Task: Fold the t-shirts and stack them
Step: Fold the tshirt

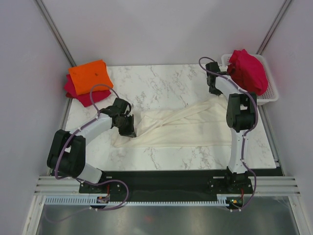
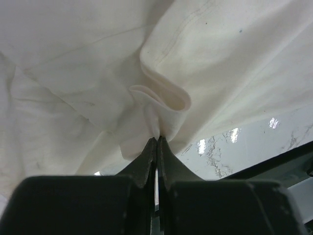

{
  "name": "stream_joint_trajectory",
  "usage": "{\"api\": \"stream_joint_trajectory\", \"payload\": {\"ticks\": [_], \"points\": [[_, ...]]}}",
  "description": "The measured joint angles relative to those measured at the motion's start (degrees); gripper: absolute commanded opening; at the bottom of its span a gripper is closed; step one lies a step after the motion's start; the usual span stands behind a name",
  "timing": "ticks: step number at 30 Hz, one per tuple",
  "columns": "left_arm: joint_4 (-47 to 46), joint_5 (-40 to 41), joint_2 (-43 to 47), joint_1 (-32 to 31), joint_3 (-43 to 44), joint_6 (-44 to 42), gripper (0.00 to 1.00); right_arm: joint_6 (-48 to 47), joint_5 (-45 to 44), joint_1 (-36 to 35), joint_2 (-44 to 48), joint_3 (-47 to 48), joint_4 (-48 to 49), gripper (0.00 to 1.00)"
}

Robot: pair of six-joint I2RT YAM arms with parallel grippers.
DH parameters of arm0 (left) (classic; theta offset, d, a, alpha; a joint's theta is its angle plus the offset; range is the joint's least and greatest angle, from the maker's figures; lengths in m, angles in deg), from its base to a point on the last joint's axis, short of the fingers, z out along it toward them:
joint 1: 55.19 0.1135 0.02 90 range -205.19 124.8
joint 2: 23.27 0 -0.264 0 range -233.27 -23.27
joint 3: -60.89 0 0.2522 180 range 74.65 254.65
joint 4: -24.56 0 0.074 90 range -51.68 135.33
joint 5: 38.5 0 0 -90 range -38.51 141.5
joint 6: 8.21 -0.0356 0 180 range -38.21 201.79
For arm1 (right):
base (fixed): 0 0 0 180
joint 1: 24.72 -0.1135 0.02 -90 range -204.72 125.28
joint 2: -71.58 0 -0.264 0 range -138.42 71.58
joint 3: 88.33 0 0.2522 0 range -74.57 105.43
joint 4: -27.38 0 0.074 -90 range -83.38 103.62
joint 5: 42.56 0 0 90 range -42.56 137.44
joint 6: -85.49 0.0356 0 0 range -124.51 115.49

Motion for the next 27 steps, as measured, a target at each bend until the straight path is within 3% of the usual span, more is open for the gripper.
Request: {"api": "stream_joint_trajectory", "payload": {"ticks": [7,15,27], "points": [[0.44,4.11,2.01,0.0,0.13,0.0,0.02,-0.48,-0.37,0.37,14.64,-4.46,-0.7,0.0],[0.87,8.92,6.8,0.09,1.92,0.02,0.02,0.28,0.11,2.75,38.12,-22.77,0.85,0.0],[3.08,13.25,10.73,0.17,5.18,-0.46,0.02,3.28,5.35,5.99,51.98,-45.46,1.77,0.0]]}}
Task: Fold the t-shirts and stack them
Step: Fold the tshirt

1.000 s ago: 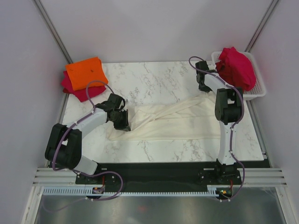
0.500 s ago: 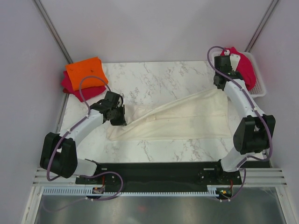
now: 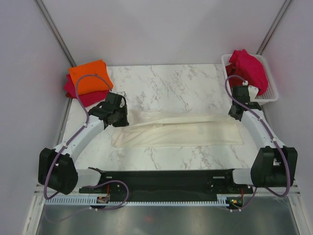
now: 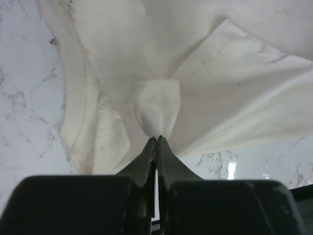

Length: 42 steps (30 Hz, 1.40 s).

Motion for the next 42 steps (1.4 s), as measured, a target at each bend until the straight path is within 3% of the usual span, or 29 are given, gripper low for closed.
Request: {"api": "stream_joint_trajectory", "payload": {"ticks": [8,10,12,13,14,15,17,19,27,34,42], "points": [[2.36,4.44,0.39,-0.02,-0.02,-1.7,0.02,3.06,2.56,2.75,5.97,-9.44,0.98,0.0],[2.82,4.87,0.42,0.0,-0.09,-1.86,0.02,3.65,3.37,2.91,6.08,-11.21,1.07,0.04],[3.06,5.09,0.42,-0.02,-0.31,-2.1,0.23,4.55,4.2,3.17,6.03,-12.66,1.33,0.23],[3.3,5.14,0.42,-0.02,-0.52,-2.43,0.38,5.01,4.66,3.45,5.9,-13.16,1.4,0.67],[3.78,5.2,0.42,0.0,-0.74,-2.89,0.7,5.68,5.03,3.87,5.62,-13.46,1.46,0.85],[4.35,5.07,0.44,0.0,-0.98,-3.26,0.8,5.81,5.11,4.39,5.25,-13.57,1.49,0.97],[5.29,4.68,0.55,0.0,-1.44,-3.28,0.87,6.14,5.09,5.35,4.59,-13.57,1.53,0.98],[6.27,4.59,1.31,0.0,-1.77,-3.23,0.87,6.21,4.85,5.84,4.57,-13.53,1.4,0.98],[8.41,4.98,4.96,0.0,0.61,-2.69,0.77,5.18,10.27,5.49,7.45,-9.57,2.58,0.97],[6.47,4.66,-4.83,0.0,2.67,-0.07,0.72,4.0,19.37,-0.57,5.53,-9.55,8.52,0.97],[3.02,4.17,-17.66,0.0,3.61,4.26,0.68,3.19,26.62,-1.97,-8.2,-11.37,14.12,0.95]]}}
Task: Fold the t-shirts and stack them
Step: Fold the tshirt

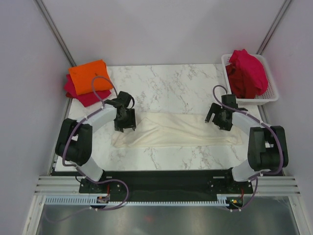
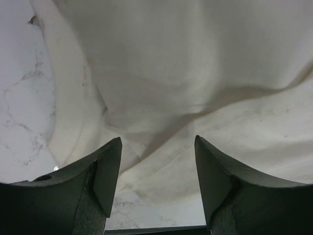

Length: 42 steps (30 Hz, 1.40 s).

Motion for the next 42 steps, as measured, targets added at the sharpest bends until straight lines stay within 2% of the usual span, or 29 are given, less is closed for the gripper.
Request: {"api": "stream_joint_trajectory", "payload": {"ticks": [5,8,12,15,16,17,20,21,25,28,31,35,37,39,42], "points": [[-1.05,0.61,-11.82,0.0,8.92,0.61,0.67,0.35,1.03,-2.05,-1.97,-0.17,2.16,0.97],[3.1,1.73,-21.29,0.0,20.87,0.5,0.66,2.67,1.33,-7.15,-0.76,-1.95,4.81,0.98],[8.57,1.36,-40.65,0.04,52.3,-0.22,0.66,10.56,3.23,-19.74,4.68,-7.63,7.82,0.98],[8.83,-3.82,-58.25,0.24,82.62,-0.46,0.68,20.06,4.39,-35.85,9.92,-12.09,9.6,0.98],[7.26,-6.51,-62.77,0.26,90.09,-0.46,0.69,22.56,4.76,-41.62,10.47,-12.0,9.62,0.98],[4.28,-9.38,-64.46,0.33,92.3,-0.46,0.74,24.17,5.11,-46.47,10.4,-10.91,9.27,0.98],[-2.58,-16.76,-63.32,0.2,88.52,0.44,0.88,26.23,3.61,-55.17,8.39,-2.56,3.89,0.98],[-5.49,-19.8,-62.64,0.02,87.58,0.59,0.98,26.16,2.54,-56.22,8.0,0.74,2.47,0.98],[-8.59,-24.26,-57.99,-1.22,85.57,-0.42,1.0,22.82,-4.5,-56.57,7.98,11.89,-1.77,0.98],[-10.05,-25.16,-47.21,-1.88,78.18,-1.95,1.0,17.44,-11.19,-55.49,7.98,19.21,-4.7,0.98],[-11.72,-24.02,-29.35,-1.64,66.31,-3.19,1.0,11.91,-15.43,-51.01,7.72,25.11,-5.49,0.98],[-15.02,-19.28,-2.97,1.27,50.01,-4.39,1.0,6.16,-15.52,-37.68,3.5,30.29,-3.5,0.98],[-15.06,-15.76,13.05,3.28,39.67,-4.52,1.0,2.38,-14.16,-30.84,-3.74,34.45,-1.51,0.98],[-19.76,-14.91,22.95,2.78,29.62,-4.55,1.0,-0.37,-11.02,-28.39,-10.71,39.34,-3.28,0.98],[-17.31,-15.21,36.92,2.03,10.21,-4.63,1.0,-3.04,-6.21,-25.83,-23.3,49.48,-1.4,0.98]]}}
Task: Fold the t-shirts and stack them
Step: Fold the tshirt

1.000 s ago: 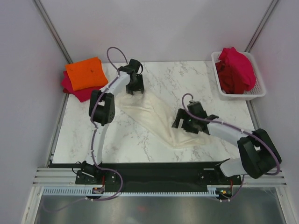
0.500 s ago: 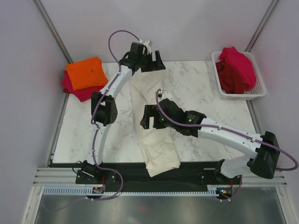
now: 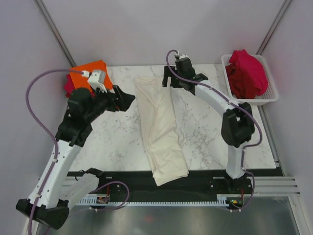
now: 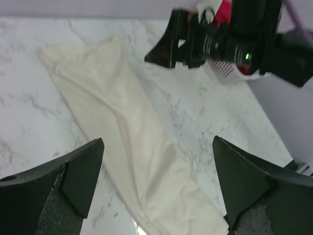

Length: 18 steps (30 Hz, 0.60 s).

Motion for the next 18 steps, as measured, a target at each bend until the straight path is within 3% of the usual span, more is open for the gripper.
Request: {"api": "stream_joint_trajectory", "payload": {"ticks": [5,9,11,14,15,18], "points": [[6.14,-1.07,6.12,-0.11,-21.16,-0.07,0.99,-2.64,6.1,2.25,-15.3,8.59,0.94,0.97],[9.99,-1.46,11.06,-0.17,-27.78,-0.07,0.99,-3.45,7.89,2.67,-22.88,13.31,0.44,0.85],[10.29,-1.62,14.91,-0.33,-28.11,-0.07,0.99,-3.67,8.81,2.8,-25.75,15.47,0.5,0.74],[9.03,-2.36,18.93,-0.61,-27.98,-0.07,0.99,-3.52,10.21,2.99,-28.96,17.92,0.66,0.54],[8.83,-2.49,19.26,-0.72,-27.82,-0.09,0.99,-3.39,10.45,3.02,-29.9,18.62,0.7,0.36],[8.28,-2.62,17.64,-0.83,-27.67,-0.07,0.99,-2.64,10.21,3.21,-31.45,20.5,1.36,0.0]]}}
